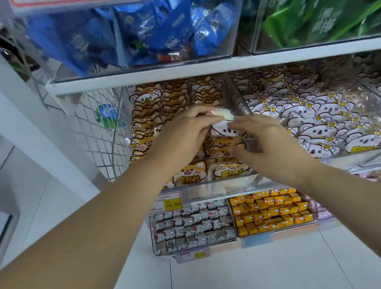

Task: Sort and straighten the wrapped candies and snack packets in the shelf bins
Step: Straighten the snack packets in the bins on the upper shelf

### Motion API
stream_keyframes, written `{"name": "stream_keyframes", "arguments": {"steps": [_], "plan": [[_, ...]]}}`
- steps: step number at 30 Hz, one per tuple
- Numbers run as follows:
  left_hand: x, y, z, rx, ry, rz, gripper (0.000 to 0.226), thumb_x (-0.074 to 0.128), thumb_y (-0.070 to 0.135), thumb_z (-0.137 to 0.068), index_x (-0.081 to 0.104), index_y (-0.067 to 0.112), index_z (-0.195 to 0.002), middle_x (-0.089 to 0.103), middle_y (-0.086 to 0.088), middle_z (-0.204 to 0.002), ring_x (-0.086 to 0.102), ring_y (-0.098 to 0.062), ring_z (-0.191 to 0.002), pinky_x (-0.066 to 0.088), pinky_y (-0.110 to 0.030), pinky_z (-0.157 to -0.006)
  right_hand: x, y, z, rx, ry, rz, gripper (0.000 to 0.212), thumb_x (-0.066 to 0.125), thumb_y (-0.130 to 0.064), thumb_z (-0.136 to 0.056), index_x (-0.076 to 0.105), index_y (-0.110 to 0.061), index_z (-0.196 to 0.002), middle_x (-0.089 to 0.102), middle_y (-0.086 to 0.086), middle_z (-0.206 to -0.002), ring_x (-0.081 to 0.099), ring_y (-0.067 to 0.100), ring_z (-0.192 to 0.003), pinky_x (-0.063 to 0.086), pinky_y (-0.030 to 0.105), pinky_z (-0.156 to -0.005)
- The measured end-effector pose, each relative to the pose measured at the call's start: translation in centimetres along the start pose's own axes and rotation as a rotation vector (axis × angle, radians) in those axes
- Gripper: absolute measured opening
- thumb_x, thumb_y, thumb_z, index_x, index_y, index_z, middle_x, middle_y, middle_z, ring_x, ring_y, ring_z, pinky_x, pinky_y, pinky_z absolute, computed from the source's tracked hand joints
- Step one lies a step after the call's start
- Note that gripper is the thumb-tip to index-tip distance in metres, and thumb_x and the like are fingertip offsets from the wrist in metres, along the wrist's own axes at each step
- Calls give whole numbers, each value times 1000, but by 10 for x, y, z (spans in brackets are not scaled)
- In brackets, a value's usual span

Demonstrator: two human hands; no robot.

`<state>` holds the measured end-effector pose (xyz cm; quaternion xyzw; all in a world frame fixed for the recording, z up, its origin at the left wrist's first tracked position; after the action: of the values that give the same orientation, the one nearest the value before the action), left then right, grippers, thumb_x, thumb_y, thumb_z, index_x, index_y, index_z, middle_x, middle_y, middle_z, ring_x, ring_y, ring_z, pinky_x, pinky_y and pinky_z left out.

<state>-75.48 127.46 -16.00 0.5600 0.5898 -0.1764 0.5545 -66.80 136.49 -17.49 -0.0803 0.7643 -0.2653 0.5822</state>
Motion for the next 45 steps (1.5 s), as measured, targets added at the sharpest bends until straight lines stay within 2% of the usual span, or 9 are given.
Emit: {"name": "stream_keyframes", "arguments": {"steps": [5, 12, 15, 22, 29, 35, 39, 42, 45], "plan": [[-18, 21, 8, -16, 286, 79, 31, 52, 3, -92, 67, 16, -115, 60, -1, -122, 52, -10, -111, 32, -5, -95, -20, 3, 1, -15, 120, -95, 49, 63, -14, -85, 52, -20, -132, 58, 1, -124, 45, 16, -119, 26, 11, -91], [-15, 84, 2, 139, 434, 95, 29, 48, 8, -91, 67, 9, -113, 61, -7, -115, 54, -20, -114, 43, -30, -101, -65, 24, 7, -12, 240, -254, 44, 56, -1, -86, 60, -23, -125, 59, -10, -111, 54, 0, -86, 41, 3, -76], [-10, 104, -12, 145, 433, 95, 30, 47, 10, -91, 66, 7, -113, 61, -8, -114, 55, -19, -110, 42, -25, -100, -83, 38, 12, -25, 284, -262, 44, 55, 3, -85, 60, -19, -124, 62, -4, -118, 60, 10, -101, 48, 17, -87], [31, 132, -45, 113, 276, 63, 31, 52, 13, -89, 64, 11, -117, 58, -4, -118, 52, -13, -111, 38, -17, -99, -113, 87, 30, -14, 357, -196, 44, 52, 9, -83, 62, -11, -121, 63, -1, -115, 52, 2, -103, 30, -7, -84], [77, 148, -77, -12, 169, 43, 42, 63, 4, -85, 60, 17, -124, 53, 3, -126, 49, -9, -111, 32, -13, -91, -129, 127, 44, 3, 342, -193, 37, 60, 0, -86, 63, -14, -120, 61, -9, -111, 51, -5, -97, 39, 4, -88], [79, 135, -104, -278, 314, 219, 25, 60, 21, -91, 65, 22, -116, 61, 9, -94, 50, 5, -63, 37, -3, -58, -159, 194, 42, 228, 360, -63, 40, 59, -15, -90, 54, -18, -129, 58, 1, -125, 56, 18, -105, 40, 23, -87], [84, 133, -119, -332, 336, 278, 23, 57, 31, -93, 68, 13, -103, 67, 2, -85, 59, -11, -71, 45, -26, -65, -156, 220, 37, 273, 266, -17, 36, 54, -11, -91, 58, -16, -127, 64, 6, -108, 57, 17, -76, 40, 18, -72], [88, 130, -131, -351, 363, 292, 22, 58, 28, -93, 65, 7, -95, 58, 6, -69, 52, -7, -62, 37, -16, -55, -156, 227, 38, 291, 243, -81, 37, 54, -13, -91, 57, -19, -128, 65, 2, -98, 56, 15, -67, 42, 19, -67], [93, 130, -148, -343, 339, 265, 29, 59, 23, -92, 60, 9, -117, 60, -2, -90, 52, -11, -81, 33, -12, -66, -154, 233, 38, 306, 239, -123, 38, 56, -14, -91, 57, -23, -128, 66, -5, -78, 57, 6, -53, 45, 17, -57]]}}
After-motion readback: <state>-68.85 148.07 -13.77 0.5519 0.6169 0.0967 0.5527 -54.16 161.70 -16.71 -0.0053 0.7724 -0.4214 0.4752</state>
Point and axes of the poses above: each hand's wrist, its own z-axis away from the middle knuckle, its own x-axis out of the palm, y = z × x, the point moved 9 cm from there along -z, towards the middle knuckle
